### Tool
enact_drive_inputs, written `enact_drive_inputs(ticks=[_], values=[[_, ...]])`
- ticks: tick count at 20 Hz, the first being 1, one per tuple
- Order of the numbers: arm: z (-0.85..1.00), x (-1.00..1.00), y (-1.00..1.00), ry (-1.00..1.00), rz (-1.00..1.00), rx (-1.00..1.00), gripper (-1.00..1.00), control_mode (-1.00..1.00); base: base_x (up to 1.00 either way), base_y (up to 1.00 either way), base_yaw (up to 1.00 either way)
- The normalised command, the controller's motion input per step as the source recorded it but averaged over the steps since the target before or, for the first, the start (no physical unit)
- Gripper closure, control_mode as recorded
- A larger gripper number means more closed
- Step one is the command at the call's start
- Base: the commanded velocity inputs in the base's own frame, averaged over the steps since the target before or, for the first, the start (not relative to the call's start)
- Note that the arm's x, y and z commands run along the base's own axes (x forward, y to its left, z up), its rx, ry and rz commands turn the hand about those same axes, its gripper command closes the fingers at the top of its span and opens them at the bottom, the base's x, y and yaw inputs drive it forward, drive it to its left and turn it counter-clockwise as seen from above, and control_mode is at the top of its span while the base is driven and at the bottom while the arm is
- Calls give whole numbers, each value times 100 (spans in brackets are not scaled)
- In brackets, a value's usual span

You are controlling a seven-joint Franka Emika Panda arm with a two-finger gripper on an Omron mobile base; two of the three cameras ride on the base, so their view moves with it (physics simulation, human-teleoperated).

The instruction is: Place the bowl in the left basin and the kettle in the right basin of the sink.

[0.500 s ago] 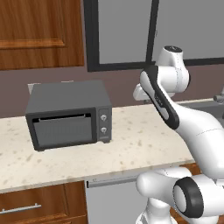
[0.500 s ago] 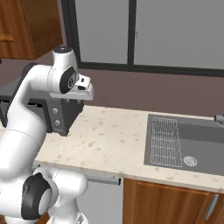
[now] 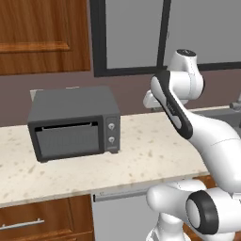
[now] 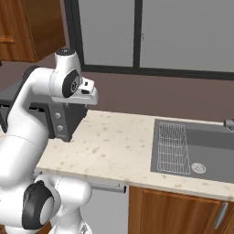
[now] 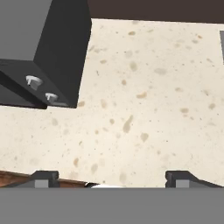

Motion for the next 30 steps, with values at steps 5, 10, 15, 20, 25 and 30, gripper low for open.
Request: enact_drive_inputs(ticks=[5,10,15,20,25,30], values=[[0,0,0,0,0,0,-100,100,-42,0,0],[0,0,0,0,0,0,-100,100,-22,0,0],[0,0,0,0,0,0,-100,100,0,-28,0],[0,0,0,0,0,0,-100,100,0,-59,0],[0,0,0,0,0,0,-100,100,0,-62,0],[0,0,0,0,0,0,-100,100,0,-59,0]])
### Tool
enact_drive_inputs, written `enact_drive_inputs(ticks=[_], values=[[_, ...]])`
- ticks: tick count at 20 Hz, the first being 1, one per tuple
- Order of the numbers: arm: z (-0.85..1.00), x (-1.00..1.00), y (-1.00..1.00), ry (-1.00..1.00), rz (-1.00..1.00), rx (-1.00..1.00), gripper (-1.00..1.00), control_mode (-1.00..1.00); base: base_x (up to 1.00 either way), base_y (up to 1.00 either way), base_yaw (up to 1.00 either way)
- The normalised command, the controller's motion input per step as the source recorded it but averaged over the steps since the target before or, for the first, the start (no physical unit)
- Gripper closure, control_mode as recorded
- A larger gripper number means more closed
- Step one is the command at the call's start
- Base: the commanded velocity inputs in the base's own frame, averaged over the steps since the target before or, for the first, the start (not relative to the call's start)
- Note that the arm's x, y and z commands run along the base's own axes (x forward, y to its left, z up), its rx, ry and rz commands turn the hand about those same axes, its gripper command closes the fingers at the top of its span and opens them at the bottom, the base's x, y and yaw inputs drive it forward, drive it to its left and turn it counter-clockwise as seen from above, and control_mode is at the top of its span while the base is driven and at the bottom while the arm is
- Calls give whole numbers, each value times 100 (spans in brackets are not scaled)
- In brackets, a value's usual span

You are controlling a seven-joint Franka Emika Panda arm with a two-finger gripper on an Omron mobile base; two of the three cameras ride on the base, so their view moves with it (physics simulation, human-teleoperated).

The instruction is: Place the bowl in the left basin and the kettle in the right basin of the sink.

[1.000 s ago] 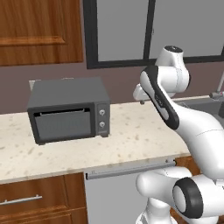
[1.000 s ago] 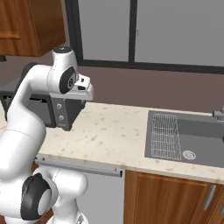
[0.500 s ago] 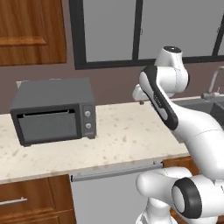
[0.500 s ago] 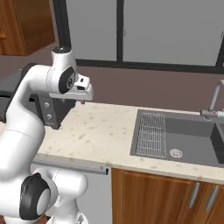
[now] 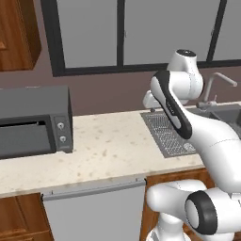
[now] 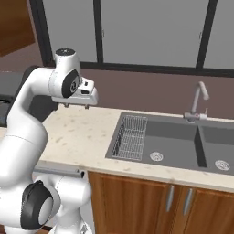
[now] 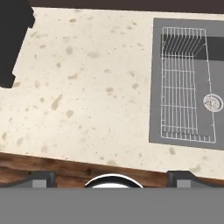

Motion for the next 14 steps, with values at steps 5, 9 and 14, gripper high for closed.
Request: enact_drive_inputs(ticks=[5,9,14], values=[[0,0,0,0,0,0,-100,100,0,-62,0],[0,0,0,0,0,0,-100,100,0,-66,0],[0,0,0,0,0,0,-100,100,0,-64,0]])
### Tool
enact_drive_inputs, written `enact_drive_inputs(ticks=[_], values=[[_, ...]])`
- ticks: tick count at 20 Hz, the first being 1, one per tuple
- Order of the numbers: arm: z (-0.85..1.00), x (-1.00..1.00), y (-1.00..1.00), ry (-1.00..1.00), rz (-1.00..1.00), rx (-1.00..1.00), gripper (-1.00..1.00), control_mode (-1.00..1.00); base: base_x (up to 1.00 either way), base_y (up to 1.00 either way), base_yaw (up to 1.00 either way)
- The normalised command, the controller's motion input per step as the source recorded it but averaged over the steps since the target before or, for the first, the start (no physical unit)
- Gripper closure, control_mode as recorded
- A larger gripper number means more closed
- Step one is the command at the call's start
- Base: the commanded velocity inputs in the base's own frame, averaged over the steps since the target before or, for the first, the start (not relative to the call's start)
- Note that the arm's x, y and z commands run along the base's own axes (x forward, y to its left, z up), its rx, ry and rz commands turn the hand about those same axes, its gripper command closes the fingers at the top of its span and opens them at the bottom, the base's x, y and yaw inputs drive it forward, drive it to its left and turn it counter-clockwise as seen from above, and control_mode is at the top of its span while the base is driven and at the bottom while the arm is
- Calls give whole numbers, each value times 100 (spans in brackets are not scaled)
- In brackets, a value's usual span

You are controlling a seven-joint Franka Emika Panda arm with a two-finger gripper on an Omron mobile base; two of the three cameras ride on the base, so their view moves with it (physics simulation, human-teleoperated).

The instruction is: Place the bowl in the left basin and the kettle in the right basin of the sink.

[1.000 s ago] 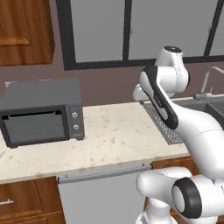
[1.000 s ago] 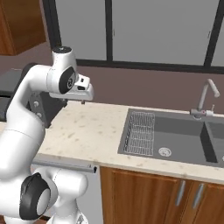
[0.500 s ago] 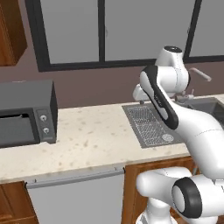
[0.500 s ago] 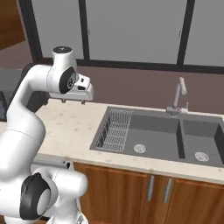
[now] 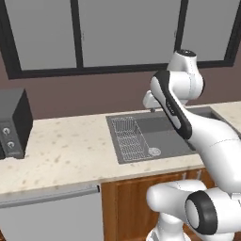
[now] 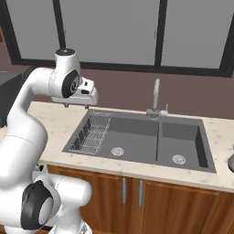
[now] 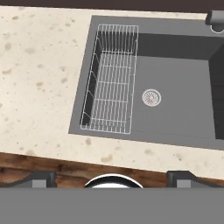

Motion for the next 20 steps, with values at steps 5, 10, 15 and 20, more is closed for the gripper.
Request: enact_drive_inputs(ticks=[5,10,15,20], values=[[0,0,0,0,0,0,-100,100,0,-63,0],[0,0,0,0,0,0,-100,100,0,-62,0],[0,0,0,0,0,0,-100,100,0,-59,0],[0,0,0,0,0,0,-100,100,0,-58,0]])
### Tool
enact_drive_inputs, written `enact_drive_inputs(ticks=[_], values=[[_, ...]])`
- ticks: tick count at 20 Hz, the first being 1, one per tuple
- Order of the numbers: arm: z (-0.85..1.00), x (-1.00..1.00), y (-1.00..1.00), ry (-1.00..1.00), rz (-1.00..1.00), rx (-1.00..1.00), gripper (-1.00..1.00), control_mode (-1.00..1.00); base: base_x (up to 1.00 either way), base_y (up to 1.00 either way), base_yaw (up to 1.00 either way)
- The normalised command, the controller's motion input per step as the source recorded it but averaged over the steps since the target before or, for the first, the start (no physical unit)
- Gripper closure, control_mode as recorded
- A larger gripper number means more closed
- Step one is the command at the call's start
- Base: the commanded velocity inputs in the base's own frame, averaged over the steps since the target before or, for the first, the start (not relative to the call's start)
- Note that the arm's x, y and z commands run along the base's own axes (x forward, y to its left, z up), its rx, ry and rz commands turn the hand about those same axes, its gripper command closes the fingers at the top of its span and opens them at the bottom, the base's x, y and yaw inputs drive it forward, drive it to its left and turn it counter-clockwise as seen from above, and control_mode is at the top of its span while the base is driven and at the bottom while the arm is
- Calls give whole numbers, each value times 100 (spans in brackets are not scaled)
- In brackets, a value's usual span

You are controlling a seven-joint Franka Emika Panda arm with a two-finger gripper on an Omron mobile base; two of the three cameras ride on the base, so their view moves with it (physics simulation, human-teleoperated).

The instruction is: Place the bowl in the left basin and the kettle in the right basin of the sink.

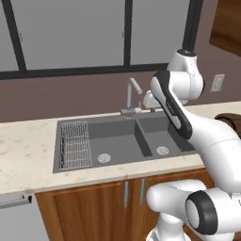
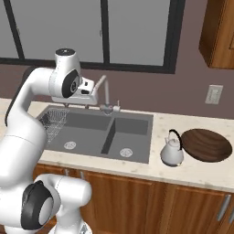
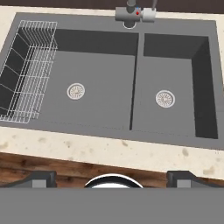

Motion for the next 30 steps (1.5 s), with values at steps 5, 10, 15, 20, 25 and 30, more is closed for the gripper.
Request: enact_drive_inputs(ticks=[5,10,15,20,25,30], values=[[0,0,0,0,0,0,-100,100,0,-50,0],[0,0,0,0,0,0,-100,100,0,-28,0],[0,0,0,0,0,0,-100,100,7,-7,0],[0,0,0,0,0,0,-100,100,25,-8,0],[0,0,0,0,0,0,-100,100,19,-7,0],[0,0,0,0,0,0,-100,100,31,-10,-3]])
